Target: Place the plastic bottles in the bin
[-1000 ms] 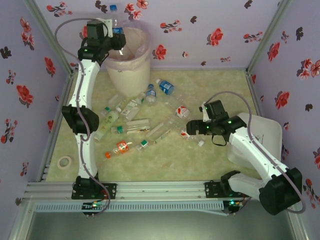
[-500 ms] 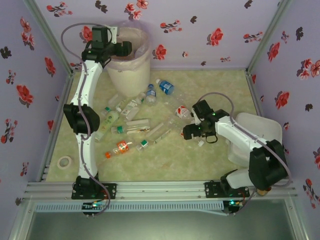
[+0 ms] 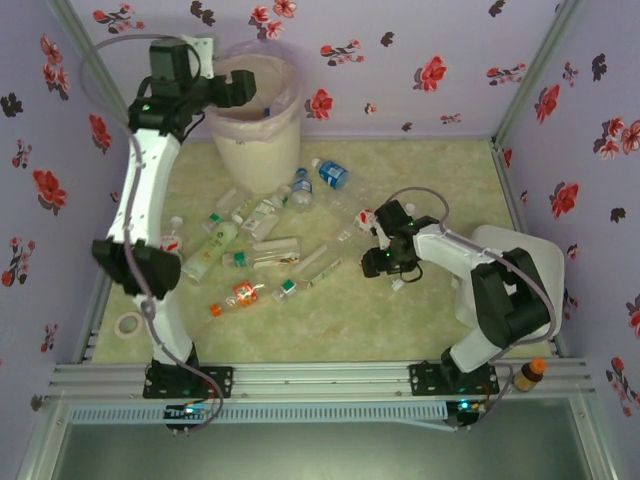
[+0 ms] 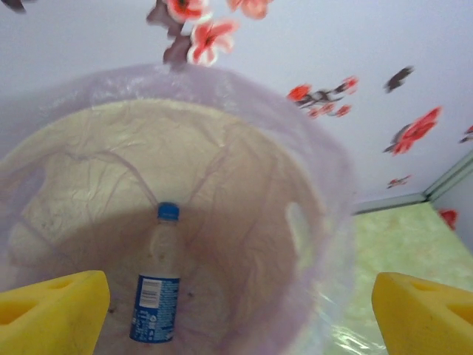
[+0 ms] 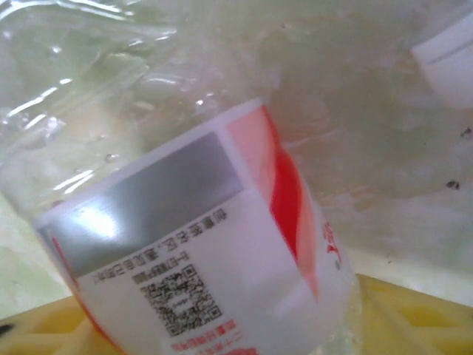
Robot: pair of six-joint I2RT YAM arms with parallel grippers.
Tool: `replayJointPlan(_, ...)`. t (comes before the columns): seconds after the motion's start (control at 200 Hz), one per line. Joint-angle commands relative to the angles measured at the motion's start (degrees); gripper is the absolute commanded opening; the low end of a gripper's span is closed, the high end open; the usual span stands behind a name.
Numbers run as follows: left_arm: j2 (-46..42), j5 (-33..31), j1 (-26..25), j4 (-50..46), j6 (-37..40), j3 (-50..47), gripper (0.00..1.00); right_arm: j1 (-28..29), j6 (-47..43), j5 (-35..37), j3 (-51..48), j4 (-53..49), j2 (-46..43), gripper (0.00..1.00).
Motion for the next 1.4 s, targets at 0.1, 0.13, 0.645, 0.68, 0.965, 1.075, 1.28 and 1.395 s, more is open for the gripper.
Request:
replayJointPlan(0.1,-18.22,2.45,-0.73,8.33,-7.97,-22.96,0.92,0.37,0.40,-1.60,0.52,-5.76,-8.00,0.47)
replayJointPlan(0.13,-20.48,2.81,-0.75,9.50,-9.02,-25.90,0.92,0.40,0.54,-2.10,0.80,-6.49,-9.48,0.47)
replayJointPlan(0.645,-38.89,-0.12,-14.44,39.26,-33.97,-64.88,1.00,7.24,15.06,-11.83,3.62,22.97,-16.50,0.37)
replayJointPlan(0.68,-38.38,-1.07,-15.91,40.97,-34.98,-65.94,1.00,7.86,15.26,-11.87,4.01,23.48,-16.02,0.37)
replayJointPlan(0.965,-29.86,-0.58,-19.64,45.17,-38.51,-64.44,0.99,13.10,17.24,-11.21,4.55,27.66,-13.71,0.36)
replayJointPlan(1.075,-28.44,-0.28,-19.73,44.61,-38.65,-63.59,0.88,13.73,18.12,-11.00,4.03,29.34,-13.31,0.35)
replayJointPlan(1.28,-27.82,0.57,-19.65,44.71,-39.07,-63.13,0.60,13.81,17.76,-12.01,5.33,29.47,-10.68,0.34)
replayJointPlan(1.395,-27.27,0.59,-19.27,40.50,-36.75,-59.71,0.52,13.81,16.71,-12.01,6.83,28.97,-9.83,0.42)
